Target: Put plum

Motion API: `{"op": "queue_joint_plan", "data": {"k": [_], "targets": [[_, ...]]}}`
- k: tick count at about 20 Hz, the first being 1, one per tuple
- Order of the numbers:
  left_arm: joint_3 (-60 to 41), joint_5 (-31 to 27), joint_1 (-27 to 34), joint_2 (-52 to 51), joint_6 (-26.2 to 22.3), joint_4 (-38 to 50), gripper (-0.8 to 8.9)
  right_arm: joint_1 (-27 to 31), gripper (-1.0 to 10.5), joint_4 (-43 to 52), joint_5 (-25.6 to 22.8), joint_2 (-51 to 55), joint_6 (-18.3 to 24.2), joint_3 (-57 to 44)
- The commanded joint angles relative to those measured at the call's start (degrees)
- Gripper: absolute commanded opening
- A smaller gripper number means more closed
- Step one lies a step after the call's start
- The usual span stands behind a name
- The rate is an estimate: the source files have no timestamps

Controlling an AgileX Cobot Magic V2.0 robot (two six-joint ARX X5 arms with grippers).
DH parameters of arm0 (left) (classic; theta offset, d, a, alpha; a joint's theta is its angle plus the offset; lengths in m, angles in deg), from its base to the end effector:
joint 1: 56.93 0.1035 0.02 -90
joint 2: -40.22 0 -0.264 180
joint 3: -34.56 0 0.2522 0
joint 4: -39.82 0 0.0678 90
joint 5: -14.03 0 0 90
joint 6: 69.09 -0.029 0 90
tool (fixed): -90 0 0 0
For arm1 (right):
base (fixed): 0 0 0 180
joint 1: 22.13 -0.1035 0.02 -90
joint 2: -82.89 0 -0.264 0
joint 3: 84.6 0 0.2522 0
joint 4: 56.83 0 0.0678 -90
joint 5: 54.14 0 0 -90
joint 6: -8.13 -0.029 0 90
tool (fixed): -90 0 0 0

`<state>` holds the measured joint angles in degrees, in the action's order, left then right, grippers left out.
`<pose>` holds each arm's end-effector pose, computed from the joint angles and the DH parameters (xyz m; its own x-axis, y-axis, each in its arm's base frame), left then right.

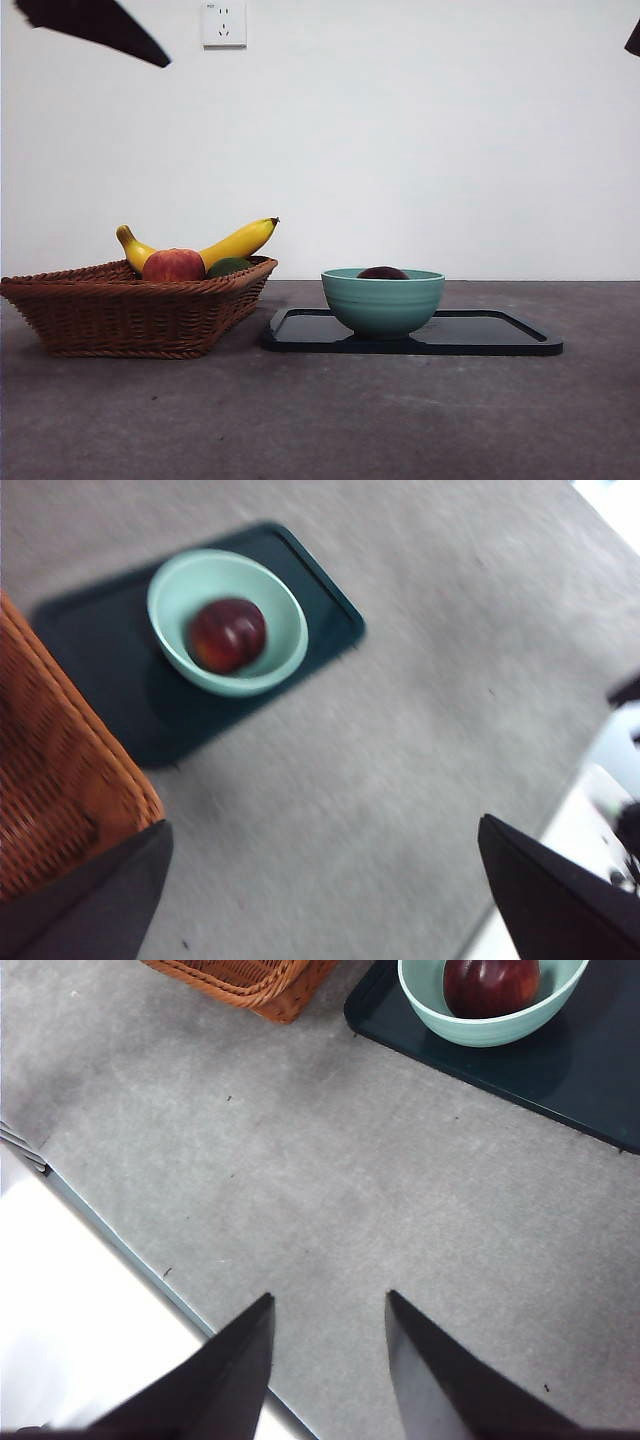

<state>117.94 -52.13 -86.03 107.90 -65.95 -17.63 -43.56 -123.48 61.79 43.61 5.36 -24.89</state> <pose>0.1978 -0.1235 0.3532 0.3997 -0.6850 -0.6091 0.6754 0.6693 -0.3096 0.1042 0.0545 0.2909 0.4195 0.6344 -0.6493 -0.5770 0.7385 0.3488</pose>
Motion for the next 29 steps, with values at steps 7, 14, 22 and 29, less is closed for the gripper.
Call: {"op": "queue_joint_plan", "data": {"k": [7, 14, 22, 29], "targets": [[20.9, -7.0, -4.5, 23.7, 2.7, 2.9, 4.95, -0.4, 1.8, 1.9, 0.2, -0.3, 0.6, 0.5], [31.1, -12.5, -7.1, 39.8, 2.8, 5.1, 4.92, -0.4, 1.8, 2.1, 0.2, -0.3, 0.6, 0.5], [33.0, -15.5, -9.4, 49.6, 2.5, 9.5, 4.91, -0.4, 1.8, 1.8, 0.2, -0.3, 0.5, 0.5], [33.0, -19.6, -11.0, 53.2, 2.1, 11.5, 4.91, -0.4, 1.8, 1.8, 0.2, -0.3, 0.5, 0.5]]}}
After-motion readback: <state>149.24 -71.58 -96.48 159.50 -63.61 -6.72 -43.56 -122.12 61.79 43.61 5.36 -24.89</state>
